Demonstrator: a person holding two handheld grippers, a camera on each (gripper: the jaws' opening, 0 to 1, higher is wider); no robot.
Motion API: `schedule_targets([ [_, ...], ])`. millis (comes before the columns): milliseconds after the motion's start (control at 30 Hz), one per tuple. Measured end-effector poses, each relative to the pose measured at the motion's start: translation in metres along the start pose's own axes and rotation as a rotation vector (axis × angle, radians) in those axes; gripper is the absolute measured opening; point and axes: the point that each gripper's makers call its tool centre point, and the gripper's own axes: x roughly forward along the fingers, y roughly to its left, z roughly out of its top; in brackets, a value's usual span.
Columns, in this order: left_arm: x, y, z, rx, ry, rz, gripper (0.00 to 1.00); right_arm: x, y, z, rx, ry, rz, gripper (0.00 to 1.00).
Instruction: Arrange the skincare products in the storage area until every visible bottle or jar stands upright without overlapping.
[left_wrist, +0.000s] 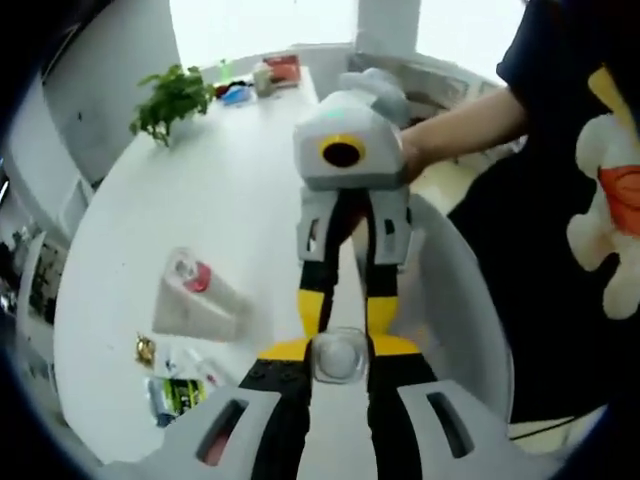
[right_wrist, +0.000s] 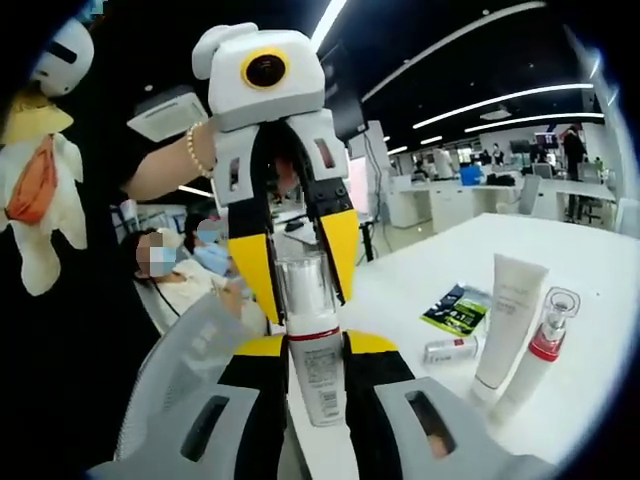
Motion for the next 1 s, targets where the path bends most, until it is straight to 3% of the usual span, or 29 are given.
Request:
schedule_targets([
  [300, 0.017, 0.014, 0.003, 0.044, 0.031, 0.003, 0.25, -0.014, -0.02, -0.017, 0.027, 0.037, -0.118, 0.24],
  [600, 0.035, 0.03, 0.005, 0.046, 0.052, 0.017, 0.25, -0.027, -0.033, -0.037, 0.054, 0.091, -0.214, 0.4],
  [1000, 0.073, 0.054, -0.006, 0.02, 0.11, 0.037, 0.25, -0.042, -0.047, -0.069, 0.072, 0.188, -0.351, 0.65],
])
